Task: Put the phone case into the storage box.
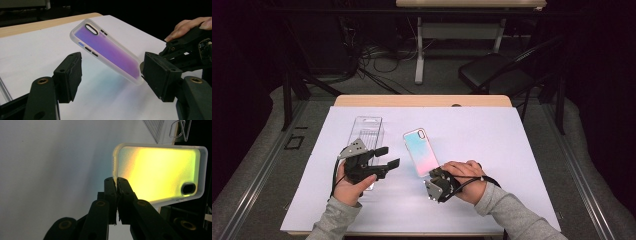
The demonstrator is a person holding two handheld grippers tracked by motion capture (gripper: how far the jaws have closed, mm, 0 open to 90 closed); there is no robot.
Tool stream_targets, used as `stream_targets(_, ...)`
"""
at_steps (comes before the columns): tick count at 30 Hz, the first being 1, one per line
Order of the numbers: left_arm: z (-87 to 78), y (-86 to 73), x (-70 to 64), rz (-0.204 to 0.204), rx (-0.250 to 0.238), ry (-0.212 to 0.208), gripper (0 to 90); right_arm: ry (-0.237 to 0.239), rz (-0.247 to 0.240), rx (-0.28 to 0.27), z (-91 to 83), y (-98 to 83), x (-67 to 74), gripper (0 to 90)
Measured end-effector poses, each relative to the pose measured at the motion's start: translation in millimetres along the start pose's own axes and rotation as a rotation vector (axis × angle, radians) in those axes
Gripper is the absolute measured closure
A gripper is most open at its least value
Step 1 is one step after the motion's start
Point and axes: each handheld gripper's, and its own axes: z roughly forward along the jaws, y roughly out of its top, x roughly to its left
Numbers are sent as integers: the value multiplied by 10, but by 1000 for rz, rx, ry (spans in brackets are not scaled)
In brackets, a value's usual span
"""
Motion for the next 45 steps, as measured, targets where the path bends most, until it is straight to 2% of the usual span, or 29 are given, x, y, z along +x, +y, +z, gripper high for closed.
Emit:
stream_targets(7, -5, -15, 3, -9, 1, 6, 314, -29, -9, 2, 4, 32, 14, 874)
stream_targets(13, -3, -21, -4, -37, 2, 5, 312, -59, -14, -6, -3, 64, 27, 875)
stream_targets(20, -3, -22, -3, -44, 2, 7, 331, -79, 3, -4, 1, 77, 56, 876)
stream_targets(34, 17, -29, -19, -56, -6, -28, 352, -121, 15, -12, 23, 89, 108, 876)
stream_targets(36, 16, -26, -23, -65, -9, -36, 356, -127, 5, -14, 27, 94, 106, 875)
stream_targets(42, 9, -13, -45, -57, -33, -32, 357, -140, 7, -12, 21, 121, 124, 876)
stream_targets(45, 10, -17, -42, -77, -32, -49, 357, -143, 3, -19, 14, 129, 122, 876)
